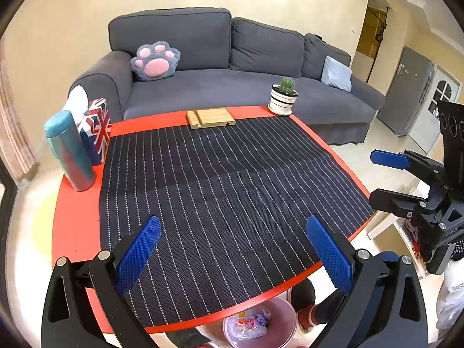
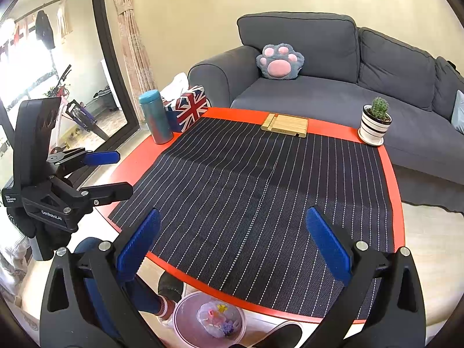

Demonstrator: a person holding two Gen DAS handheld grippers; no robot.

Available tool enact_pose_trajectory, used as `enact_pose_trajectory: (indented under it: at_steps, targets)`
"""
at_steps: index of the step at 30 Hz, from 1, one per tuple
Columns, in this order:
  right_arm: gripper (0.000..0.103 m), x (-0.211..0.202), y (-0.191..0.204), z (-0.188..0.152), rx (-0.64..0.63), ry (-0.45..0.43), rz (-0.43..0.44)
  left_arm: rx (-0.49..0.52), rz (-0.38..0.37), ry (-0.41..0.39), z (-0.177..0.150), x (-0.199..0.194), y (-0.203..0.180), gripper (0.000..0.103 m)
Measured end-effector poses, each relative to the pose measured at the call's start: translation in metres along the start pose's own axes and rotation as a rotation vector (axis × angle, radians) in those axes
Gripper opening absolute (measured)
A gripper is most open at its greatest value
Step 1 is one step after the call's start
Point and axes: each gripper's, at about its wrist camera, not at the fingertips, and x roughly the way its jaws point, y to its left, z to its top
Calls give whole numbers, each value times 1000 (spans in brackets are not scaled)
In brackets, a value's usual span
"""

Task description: Collect trash

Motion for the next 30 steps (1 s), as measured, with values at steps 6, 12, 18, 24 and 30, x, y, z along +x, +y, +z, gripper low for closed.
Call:
enact_pose_trajectory:
  at_steps: [6,12,18,24,30]
  targets:
    - [98,1,1,0,1,0,0,-1,-2,2,0,1,0,97]
    - [98,1,2,-1,1,2,1,1,-4,5,-1,2,-1,97]
    - [98,1,2,-1,3,2,1,-1,-5,9,-2,3,-1,97]
    - [98,1,2,-1,3,3,2,9,0,6,-2,4,-1,97]
    - [98,5,5,-4,6,8,4,26,8,8,-3,4,-5,97]
